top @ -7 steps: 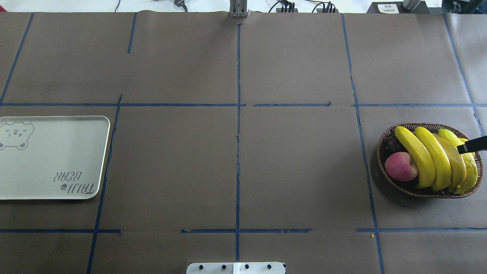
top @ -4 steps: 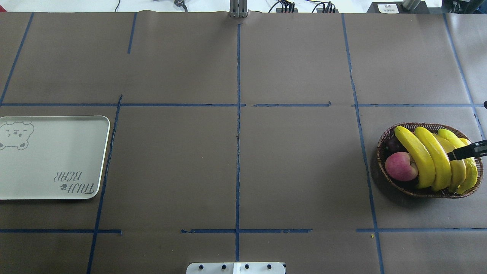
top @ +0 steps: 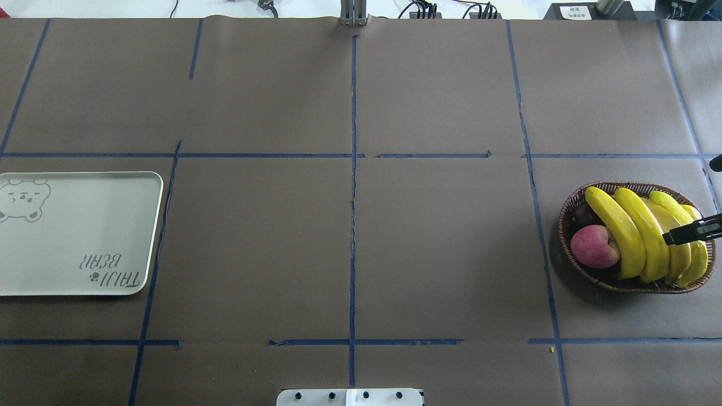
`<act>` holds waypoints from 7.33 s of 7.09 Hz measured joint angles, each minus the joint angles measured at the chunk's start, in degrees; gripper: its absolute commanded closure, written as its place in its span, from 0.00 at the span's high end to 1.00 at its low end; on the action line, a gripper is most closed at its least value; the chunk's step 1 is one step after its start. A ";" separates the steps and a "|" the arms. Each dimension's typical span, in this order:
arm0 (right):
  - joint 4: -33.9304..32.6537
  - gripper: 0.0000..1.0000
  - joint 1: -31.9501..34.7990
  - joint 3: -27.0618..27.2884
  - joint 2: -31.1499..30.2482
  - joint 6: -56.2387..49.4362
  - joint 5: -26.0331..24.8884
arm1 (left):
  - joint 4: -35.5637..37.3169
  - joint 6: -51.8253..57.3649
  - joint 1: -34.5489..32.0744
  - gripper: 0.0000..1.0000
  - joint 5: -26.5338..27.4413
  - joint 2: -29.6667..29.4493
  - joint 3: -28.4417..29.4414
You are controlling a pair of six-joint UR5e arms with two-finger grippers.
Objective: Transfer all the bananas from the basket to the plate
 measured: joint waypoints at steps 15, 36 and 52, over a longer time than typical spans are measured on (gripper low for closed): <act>-0.31 0.61 -1.32 0.44 1.65 0.33 0.18 | -0.09 -0.18 0.00 1.00 0.00 -0.79 0.23; -0.13 0.00 -2.94 -0.88 3.28 0.43 0.12 | -0.09 -0.65 0.00 1.00 -0.18 -0.94 -0.22; 4.46 0.01 -25.78 2.41 46.21 52.68 -19.12 | -32.80 -81.00 28.91 0.99 -9.66 -24.51 -7.07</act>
